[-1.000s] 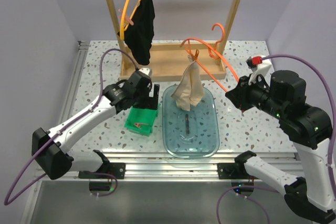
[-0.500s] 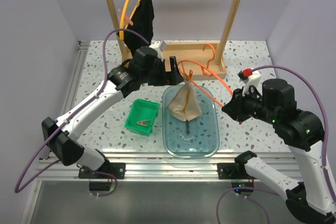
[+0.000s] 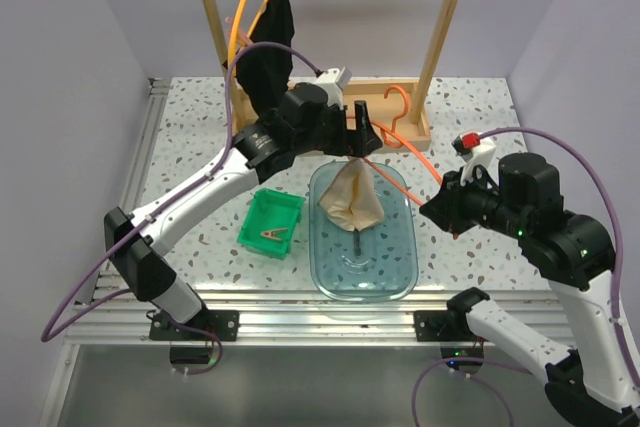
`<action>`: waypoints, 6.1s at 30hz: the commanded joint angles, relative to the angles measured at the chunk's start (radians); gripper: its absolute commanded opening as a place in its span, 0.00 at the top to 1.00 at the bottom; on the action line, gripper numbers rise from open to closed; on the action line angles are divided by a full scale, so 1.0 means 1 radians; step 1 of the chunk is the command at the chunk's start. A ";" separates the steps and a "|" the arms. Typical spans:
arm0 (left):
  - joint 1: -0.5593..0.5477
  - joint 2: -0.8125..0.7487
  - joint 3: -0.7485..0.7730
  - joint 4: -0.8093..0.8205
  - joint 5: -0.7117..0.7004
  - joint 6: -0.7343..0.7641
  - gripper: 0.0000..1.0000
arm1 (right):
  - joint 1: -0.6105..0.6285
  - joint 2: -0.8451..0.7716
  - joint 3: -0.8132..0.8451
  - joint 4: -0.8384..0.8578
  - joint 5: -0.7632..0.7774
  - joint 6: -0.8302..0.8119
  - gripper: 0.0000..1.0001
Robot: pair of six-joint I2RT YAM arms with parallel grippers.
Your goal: Remove the underwear clipped to the hanger
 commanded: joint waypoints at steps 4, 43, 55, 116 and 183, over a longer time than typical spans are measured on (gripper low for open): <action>-0.040 0.058 0.067 0.045 -0.057 0.104 0.37 | -0.001 -0.001 0.020 0.068 -0.024 0.016 1.00; -0.040 0.009 0.153 -0.111 -0.381 -0.117 0.07 | 0.001 0.041 0.113 0.037 -0.015 0.243 1.00; -0.015 0.028 0.121 -0.146 -0.298 -0.138 0.48 | 0.001 0.033 0.139 0.012 0.091 0.233 1.00; 0.169 0.027 -0.456 0.662 0.518 -0.807 0.35 | 0.001 -0.099 -0.099 0.124 0.037 -0.042 1.00; 0.169 -0.404 -0.501 -0.367 -0.186 -0.015 0.00 | -0.016 0.658 0.588 0.459 0.405 -0.050 1.00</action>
